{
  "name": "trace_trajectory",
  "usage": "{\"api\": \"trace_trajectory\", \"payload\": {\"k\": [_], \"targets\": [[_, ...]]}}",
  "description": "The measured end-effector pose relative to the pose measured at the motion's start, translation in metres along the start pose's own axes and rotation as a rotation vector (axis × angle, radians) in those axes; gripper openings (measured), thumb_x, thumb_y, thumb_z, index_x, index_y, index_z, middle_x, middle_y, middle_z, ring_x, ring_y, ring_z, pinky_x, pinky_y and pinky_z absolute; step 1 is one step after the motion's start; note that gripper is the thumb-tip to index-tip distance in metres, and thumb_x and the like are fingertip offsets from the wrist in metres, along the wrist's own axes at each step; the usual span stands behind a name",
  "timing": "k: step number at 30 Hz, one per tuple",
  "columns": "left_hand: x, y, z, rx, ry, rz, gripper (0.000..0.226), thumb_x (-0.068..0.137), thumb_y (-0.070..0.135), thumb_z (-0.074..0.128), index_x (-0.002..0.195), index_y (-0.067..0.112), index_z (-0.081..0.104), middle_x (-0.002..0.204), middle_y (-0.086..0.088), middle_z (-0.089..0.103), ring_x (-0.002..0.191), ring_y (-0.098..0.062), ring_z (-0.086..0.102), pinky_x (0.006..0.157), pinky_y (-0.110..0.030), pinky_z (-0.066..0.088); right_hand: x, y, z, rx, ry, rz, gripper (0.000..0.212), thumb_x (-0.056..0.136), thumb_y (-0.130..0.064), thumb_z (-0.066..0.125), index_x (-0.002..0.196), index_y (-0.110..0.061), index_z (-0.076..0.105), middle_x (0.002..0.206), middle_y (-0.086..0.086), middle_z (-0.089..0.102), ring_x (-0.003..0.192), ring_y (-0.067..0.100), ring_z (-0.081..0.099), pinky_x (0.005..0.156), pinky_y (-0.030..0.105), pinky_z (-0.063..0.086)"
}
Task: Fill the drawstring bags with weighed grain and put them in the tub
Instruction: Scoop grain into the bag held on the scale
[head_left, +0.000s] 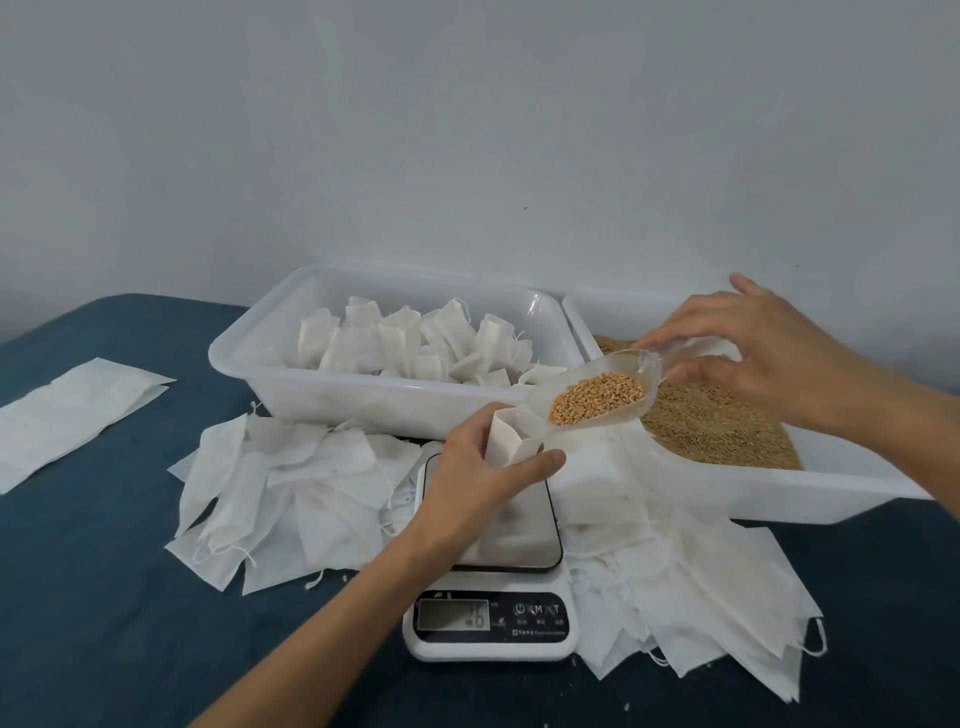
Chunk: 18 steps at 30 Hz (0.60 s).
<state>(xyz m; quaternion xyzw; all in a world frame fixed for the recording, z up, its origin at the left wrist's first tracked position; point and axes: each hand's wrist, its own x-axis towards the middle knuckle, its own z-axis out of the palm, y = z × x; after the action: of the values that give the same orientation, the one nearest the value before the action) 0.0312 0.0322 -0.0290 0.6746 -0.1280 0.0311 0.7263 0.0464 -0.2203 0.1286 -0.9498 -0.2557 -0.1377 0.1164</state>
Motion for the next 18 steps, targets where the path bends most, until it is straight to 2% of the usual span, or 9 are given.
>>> {"api": "trace_trajectory", "payload": {"k": [3, 10, 15, 18], "targets": [[-0.0015, 0.0016, 0.0007, -0.004, -0.015, 0.015, 0.028, 0.079, 0.033, 0.089, 0.101, 0.034, 0.072, 0.095, 0.005, 0.077, 0.086, -0.01, 0.071, 0.073, -0.018, 0.054, 0.0007, -0.0015, -0.0019, -0.023, 0.006, 0.003, 0.033, 0.087, -0.02, 0.074, 0.115, -0.039, 0.071, 0.11, -0.019, 0.066, 0.113, 0.005, 0.055, 0.126, 0.042, 0.002], [-0.0021, 0.0017, 0.0012, 0.013, -0.031, 0.029, 0.031, 0.081, 0.037, 0.087, 0.109, 0.035, 0.073, 0.106, 0.007, 0.079, 0.099, -0.015, 0.074, 0.087, -0.03, 0.059, 0.002, -0.0042, 0.001, -0.066, 0.004, -0.012, 0.034, 0.088, -0.019, 0.074, 0.116, -0.037, 0.071, 0.108, -0.018, 0.064, 0.113, 0.01, 0.055, 0.126, 0.045, 0.003], [-0.0022, 0.0037, 0.0014, -0.001, -0.019, 0.034, 0.029, 0.081, 0.034, 0.087, 0.107, 0.036, 0.073, 0.104, 0.007, 0.079, 0.096, -0.013, 0.073, 0.08, -0.02, 0.056, 0.0023, -0.0036, -0.0008, -0.074, 0.013, -0.006, 0.033, 0.088, -0.018, 0.075, 0.116, -0.035, 0.072, 0.108, -0.016, 0.064, 0.113, 0.011, 0.055, 0.126, 0.046, 0.003], [-0.0022, 0.004, 0.0019, -0.007, -0.015, 0.04, 0.029, 0.082, 0.031, 0.087, 0.107, 0.037, 0.074, 0.103, 0.008, 0.079, 0.095, -0.011, 0.073, 0.079, -0.018, 0.055, 0.0017, -0.0035, -0.0027, -0.081, 0.013, -0.002, 0.033, 0.088, -0.019, 0.075, 0.117, -0.035, 0.071, 0.109, -0.015, 0.065, 0.114, 0.011, 0.055, 0.126, 0.047, 0.003]]}}
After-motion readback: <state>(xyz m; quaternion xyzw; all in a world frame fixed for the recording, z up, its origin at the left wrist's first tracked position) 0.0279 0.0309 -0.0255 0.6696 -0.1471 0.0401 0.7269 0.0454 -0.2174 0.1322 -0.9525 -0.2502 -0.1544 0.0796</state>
